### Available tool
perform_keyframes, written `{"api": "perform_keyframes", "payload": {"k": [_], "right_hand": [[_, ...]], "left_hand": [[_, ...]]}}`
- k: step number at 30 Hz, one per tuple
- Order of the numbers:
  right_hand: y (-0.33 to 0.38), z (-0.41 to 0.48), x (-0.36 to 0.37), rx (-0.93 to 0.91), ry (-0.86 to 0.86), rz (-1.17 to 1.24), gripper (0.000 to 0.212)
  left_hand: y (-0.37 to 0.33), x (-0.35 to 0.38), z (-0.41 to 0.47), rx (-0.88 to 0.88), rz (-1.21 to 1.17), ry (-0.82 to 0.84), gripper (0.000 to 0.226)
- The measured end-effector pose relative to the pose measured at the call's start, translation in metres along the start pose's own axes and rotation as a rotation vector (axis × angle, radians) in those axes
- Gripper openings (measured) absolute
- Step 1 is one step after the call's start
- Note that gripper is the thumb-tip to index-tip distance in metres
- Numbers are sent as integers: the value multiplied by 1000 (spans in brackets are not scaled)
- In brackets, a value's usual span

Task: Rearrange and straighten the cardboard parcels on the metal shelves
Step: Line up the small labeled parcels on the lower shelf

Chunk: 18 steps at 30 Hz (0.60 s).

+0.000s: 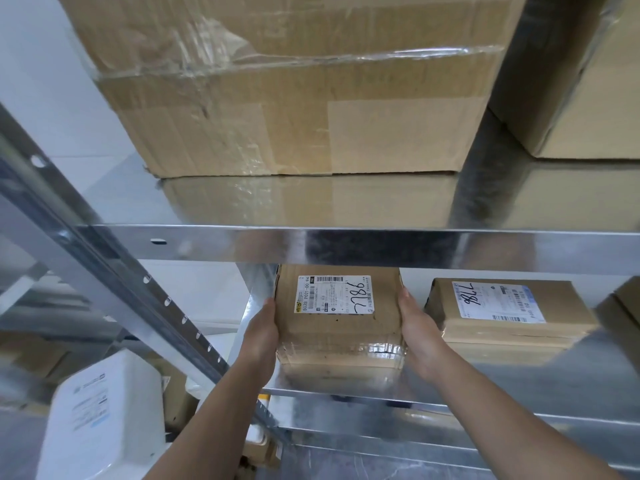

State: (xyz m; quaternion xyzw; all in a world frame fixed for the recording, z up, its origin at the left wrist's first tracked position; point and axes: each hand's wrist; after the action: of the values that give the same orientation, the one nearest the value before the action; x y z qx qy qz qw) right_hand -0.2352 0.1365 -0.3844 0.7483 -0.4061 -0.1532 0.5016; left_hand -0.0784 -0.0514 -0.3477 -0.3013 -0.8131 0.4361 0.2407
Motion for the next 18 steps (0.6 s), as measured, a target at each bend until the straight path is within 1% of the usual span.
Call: {"api": "perform_keyframes", "payload": {"k": [2,4,5,8,9,12,13,15,18], "right_hand": [[2,2,1,-11,-12,-7,54],[4,2,5,-19,-26,-26,52],[5,2,6,-23,-37,-46,56],[3,6,5,-26,-61,-76,82],[3,6,5,-21,-61,-77,81],[6,2,7,-29,-59,-63,56],[6,2,8,-32,-70,-70,52],[7,-1,8,-40,-83,-86,54],[9,-4,11,-45,-82,-76,64]], "left_hand": [[-3,1,-1,-3,20,3,48],[-6,1,-2,-13,36,-2,48],[-8,1,-2,-20,48,-5,49],[-11,0,-3,-43,74,-9,51],[-11,0,-3,-47,78,-14,52],[-11,-2,-2,-49,96,-24,55],[-10,-2,-2,-48,105,-20,56],[-10,-2,-2,-47,120,-12,57],[-12,-2,-7,-46,103,-1,56]]}}
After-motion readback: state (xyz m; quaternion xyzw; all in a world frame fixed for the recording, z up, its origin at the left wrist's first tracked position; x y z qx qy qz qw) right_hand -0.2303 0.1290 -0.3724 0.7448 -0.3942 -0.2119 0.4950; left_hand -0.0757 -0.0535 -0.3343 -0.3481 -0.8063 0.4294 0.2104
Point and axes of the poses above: each hand's wrist, its own z-axis towards the middle knuckle, its own x-axis out of the palm, y = z × x, and after that the axes turned 12 degrees about y, right-handed
